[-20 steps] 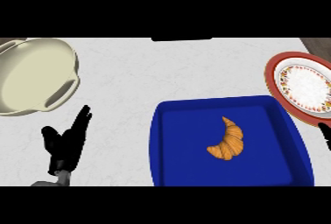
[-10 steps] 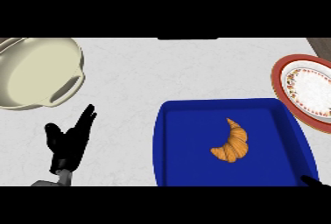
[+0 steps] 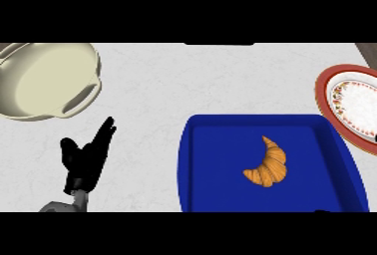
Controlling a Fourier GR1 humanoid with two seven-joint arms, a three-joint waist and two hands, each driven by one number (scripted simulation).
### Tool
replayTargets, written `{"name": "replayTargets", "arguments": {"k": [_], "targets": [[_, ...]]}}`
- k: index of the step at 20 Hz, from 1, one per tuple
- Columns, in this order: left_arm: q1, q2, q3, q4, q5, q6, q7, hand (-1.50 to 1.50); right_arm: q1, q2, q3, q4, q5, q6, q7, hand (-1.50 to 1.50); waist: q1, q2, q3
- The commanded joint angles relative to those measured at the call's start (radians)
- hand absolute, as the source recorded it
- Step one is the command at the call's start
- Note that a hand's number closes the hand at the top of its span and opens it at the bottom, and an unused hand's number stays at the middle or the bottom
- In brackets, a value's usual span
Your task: Pick the croissant from the tray and place it in the plate
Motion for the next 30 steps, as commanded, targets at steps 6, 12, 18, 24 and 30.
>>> {"name": "replayTargets", "arguments": {"k": [6, 12, 18, 24, 30], "targets": [[-0.016, -0.059, 0.001, 0.069, 0.003, -0.02, 0.022, 0.0, -0.27, 0.159, 0.196, 0.223, 0.238, 0.072, 0.209, -1.5, -0.004, 0.004, -0.003], [0.066, -0.072, -0.017, -0.005, -0.041, 0.006, 0.021, 0.0, -0.293, 0.271, 0.222, 0.247, 0.215, 0.132, 0.254, -1.5, -0.011, 0.001, -0.003], [0.038, -0.064, 0.013, 0.009, -0.054, -0.03, 0.022, 0.0, -0.367, 0.387, 0.261, 0.357, 0.298, 0.131, 0.24, -1.5, -0.013, 0.001, -0.003], [0.046, -0.076, 0.035, 0.002, -0.046, -0.046, 0.036, 0.0, -0.325, 0.369, 0.201, 0.411, 0.338, 0.163, 0.207, -1.5, -0.016, 0.001, -0.003], [0.038, -0.077, 0.059, -0.026, -0.053, -0.052, 0.078, 0.0, -0.327, 0.393, 0.171, 0.436, 0.364, 0.214, 0.207, -1.5, -0.017, 0.001, -0.002]]}}
